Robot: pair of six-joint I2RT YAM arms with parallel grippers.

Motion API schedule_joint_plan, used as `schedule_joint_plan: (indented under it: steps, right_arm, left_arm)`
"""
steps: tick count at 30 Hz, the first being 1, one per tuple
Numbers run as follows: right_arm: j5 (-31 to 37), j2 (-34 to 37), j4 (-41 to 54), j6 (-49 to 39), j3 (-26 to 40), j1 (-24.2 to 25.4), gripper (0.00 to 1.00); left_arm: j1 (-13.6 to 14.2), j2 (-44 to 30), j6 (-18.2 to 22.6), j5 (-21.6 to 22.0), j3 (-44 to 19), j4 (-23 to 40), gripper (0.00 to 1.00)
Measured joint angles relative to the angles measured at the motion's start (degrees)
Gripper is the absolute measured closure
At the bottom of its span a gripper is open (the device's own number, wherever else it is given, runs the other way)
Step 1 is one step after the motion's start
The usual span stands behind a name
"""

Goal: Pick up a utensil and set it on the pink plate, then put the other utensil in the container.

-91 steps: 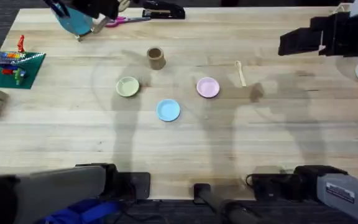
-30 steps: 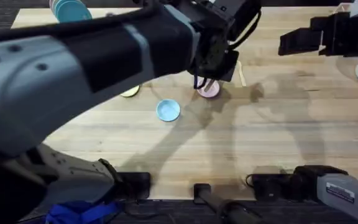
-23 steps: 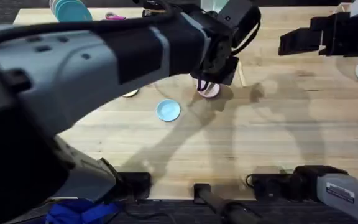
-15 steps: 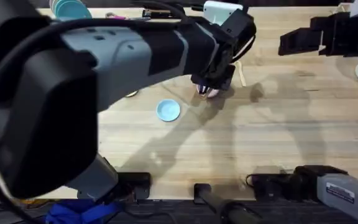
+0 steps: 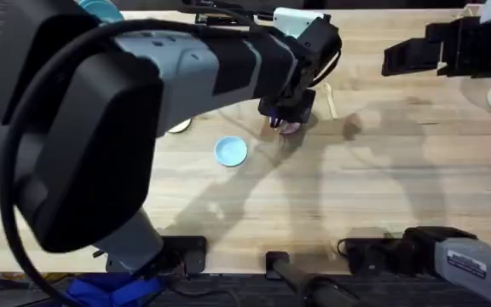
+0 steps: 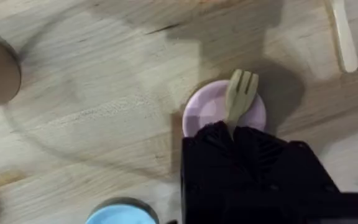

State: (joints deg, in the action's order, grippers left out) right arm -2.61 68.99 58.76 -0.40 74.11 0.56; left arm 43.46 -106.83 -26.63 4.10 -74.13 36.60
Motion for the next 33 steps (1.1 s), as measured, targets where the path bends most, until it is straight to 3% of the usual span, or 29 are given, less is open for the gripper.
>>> schedule_joint_plan:
  steps: [4, 13, 19, 20, 27, 33]
  right_arm:
    - [0.0, 0.0, 0.0, 0.0, 0.0, 0.0, 0.004]
    - [0.0, 0.0, 0.0, 0.0, 0.0, 0.0, 0.004]
    - [0.0, 0.0, 0.0, 0.0, 0.0, 0.0, 0.003]
    - [0.0, 0.0, 0.0, 0.0, 0.0, 0.0, 0.004]
    - [0.0, 0.0, 0.0, 0.0, 0.0, 0.0, 0.003]
    - [0.0, 0.0, 0.0, 0.0, 0.0, 0.0, 0.004]
  left_arm:
    - [0.0, 0.0, 0.07, 0.0, 0.0, -0.33, 0.918]
    - [0.0, 0.0, 0.01, -0.02, 0.0, -1.6, 0.55]
    - [0.0, 0.0, 0.13, -0.04, 0.0, -1.86, 0.049]
    - [0.0, 0.0, -0.09, -0.09, 0.0, -1.87, 0.02]
    - [0.0, 0.71, 0.46, 0.0, 0.0, -1.37, 0.005]
    - [-0.23, 6.67, 3.0, 0.2, 0.0, 1.01, 0.005]
